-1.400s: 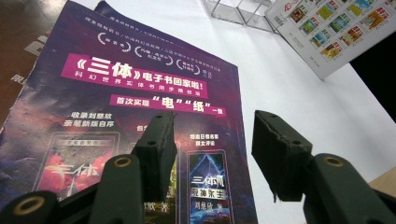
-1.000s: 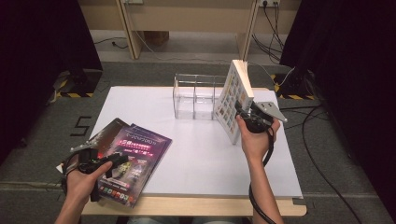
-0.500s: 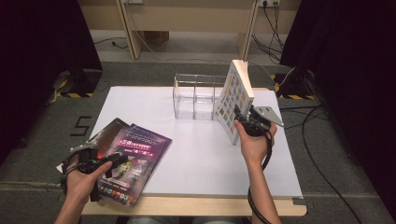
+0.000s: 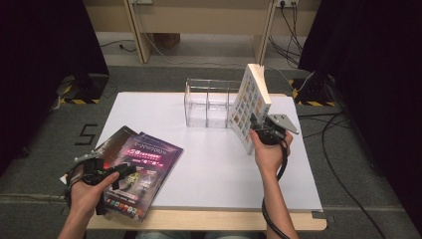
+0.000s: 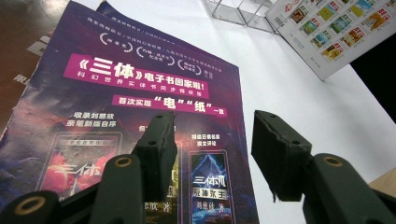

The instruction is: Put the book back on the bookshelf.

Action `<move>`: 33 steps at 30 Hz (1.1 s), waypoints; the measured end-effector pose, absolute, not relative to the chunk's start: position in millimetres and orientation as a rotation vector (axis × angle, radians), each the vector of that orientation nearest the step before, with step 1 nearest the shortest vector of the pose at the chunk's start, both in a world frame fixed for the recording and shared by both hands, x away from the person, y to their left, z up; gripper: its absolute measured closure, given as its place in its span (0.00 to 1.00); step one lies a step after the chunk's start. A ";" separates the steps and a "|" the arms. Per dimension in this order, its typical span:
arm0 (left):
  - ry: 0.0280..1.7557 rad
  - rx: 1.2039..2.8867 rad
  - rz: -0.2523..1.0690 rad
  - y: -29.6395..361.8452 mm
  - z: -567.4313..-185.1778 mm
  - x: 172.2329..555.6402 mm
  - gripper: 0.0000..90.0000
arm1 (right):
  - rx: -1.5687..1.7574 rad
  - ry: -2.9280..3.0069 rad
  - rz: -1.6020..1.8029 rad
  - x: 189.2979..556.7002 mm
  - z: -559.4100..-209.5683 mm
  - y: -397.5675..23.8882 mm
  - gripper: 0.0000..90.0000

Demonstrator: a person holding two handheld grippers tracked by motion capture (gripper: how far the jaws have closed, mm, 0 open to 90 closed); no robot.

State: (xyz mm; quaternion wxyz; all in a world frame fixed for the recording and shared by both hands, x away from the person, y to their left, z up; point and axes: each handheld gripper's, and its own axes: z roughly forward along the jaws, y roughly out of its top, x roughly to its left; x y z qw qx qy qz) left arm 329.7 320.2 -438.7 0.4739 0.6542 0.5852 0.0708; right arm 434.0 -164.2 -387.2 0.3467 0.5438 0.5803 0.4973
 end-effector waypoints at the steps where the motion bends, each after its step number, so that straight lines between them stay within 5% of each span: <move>1: 1.432 1.598 0.175 320.5 -438.5 329.6 0.54 | 1.411 1.512 1.289 434.9 -386.7 -164.0 0.64; 12: 1.433 1.602 0.177 322.4 -439.6 329.8 0.55 | 1.431 1.519 1.271 444.9 -387.9 -163.1 0.80; 33: 1.437 1.584 0.163 325.3 -441.9 330.7 0.56 | 1.376 1.540 1.284 447.5 -382.7 -161.8 0.83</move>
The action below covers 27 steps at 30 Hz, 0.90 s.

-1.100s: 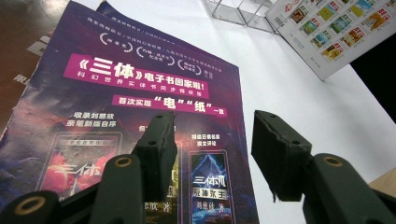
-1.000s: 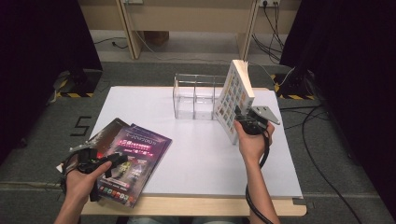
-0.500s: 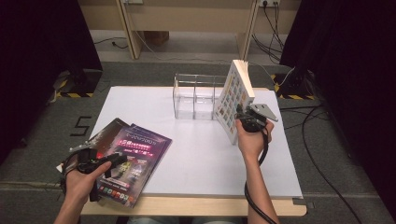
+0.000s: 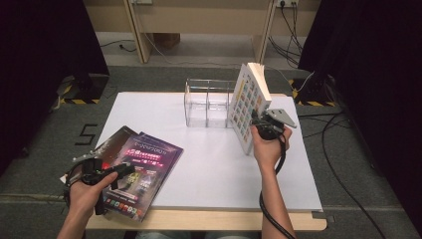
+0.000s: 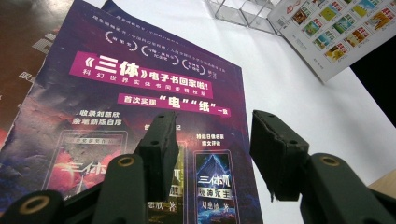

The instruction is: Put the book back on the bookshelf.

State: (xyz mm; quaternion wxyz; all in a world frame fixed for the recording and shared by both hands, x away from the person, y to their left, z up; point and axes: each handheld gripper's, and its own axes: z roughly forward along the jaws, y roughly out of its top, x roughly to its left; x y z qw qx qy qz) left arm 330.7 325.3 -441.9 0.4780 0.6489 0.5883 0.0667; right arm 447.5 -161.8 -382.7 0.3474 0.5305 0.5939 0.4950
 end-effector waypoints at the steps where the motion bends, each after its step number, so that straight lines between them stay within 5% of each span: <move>1: 1.437 1.582 0.164 325.3 -441.7 330.7 0.56 | 1.374 1.542 1.280 447.9 -382.1 -161.6 0.83; 27: 1.437 1.580 0.176 328.4 -441.0 330.5 0.58 | 1.339 1.479 1.286 464.2 -362.6 -150.2 0.83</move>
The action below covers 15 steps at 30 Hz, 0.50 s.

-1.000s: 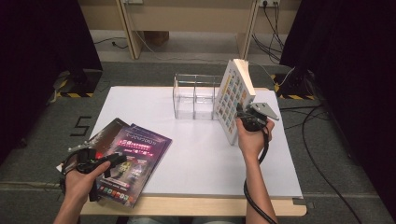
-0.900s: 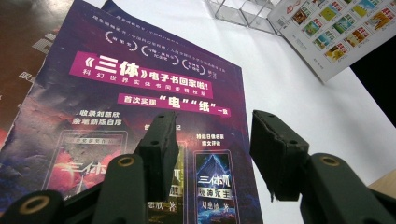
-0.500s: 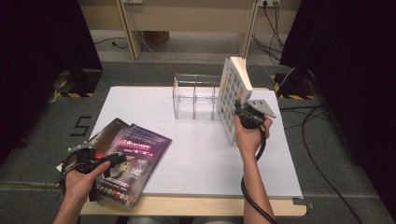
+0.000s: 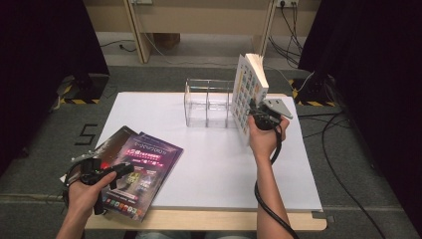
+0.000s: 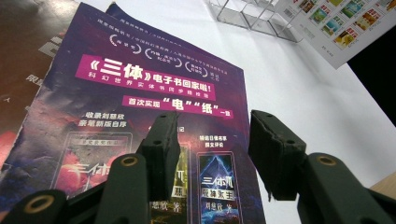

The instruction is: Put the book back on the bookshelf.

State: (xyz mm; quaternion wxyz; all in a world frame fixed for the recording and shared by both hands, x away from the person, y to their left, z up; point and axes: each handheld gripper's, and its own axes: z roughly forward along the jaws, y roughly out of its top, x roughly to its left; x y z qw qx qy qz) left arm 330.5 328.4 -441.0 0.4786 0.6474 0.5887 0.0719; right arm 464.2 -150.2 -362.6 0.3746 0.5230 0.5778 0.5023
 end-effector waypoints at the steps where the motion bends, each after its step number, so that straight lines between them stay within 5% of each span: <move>1: 1.438 1.579 0.175 328.6 -441.1 330.6 0.58 | 1.337 1.481 1.288 464.8 -362.5 -150.3 0.83; 15: 1.441 1.580 0.177 329.3 -442.1 331.2 0.59 | 1.352 1.447 1.313 474.0 -354.2 -149.3 0.83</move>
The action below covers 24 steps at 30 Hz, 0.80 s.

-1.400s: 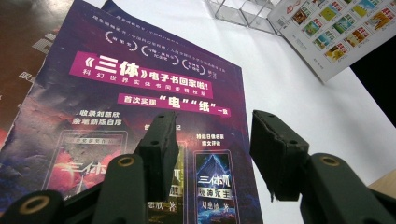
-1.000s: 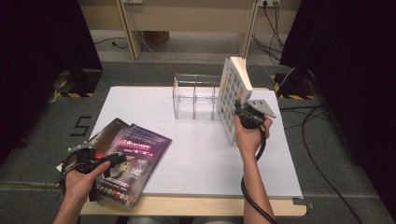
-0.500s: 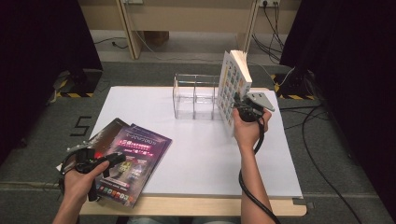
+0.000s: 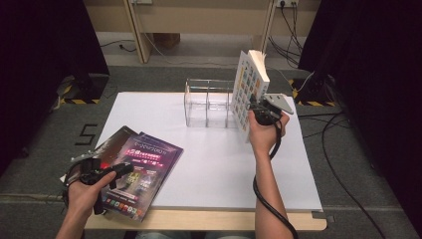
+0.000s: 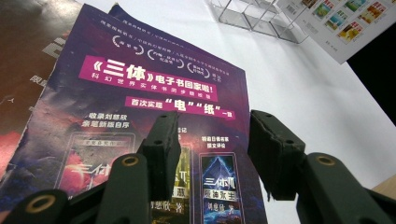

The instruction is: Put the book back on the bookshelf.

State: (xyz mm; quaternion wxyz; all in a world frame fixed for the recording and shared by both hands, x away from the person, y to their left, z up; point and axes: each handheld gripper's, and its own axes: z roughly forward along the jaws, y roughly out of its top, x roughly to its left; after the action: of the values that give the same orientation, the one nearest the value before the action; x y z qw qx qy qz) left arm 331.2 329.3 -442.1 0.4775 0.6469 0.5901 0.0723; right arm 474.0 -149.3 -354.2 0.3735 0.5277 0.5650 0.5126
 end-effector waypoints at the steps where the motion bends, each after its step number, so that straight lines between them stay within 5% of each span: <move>1: 1.441 1.580 0.177 329.5 -442.1 331.2 0.59 | 1.348 1.449 1.312 474.8 -353.4 -149.1 0.83; 24: 1.445 1.577 0.178 331.5 -442.9 332.1 0.59 | 1.334 1.427 1.311 500.1 -336.9 -139.5 0.83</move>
State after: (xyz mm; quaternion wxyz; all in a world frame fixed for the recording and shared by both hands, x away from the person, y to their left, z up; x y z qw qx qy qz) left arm 332.1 331.5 -442.9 0.4774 0.6455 0.5917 0.0729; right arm 500.1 -139.5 -336.9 0.3843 0.5235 0.5601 0.5143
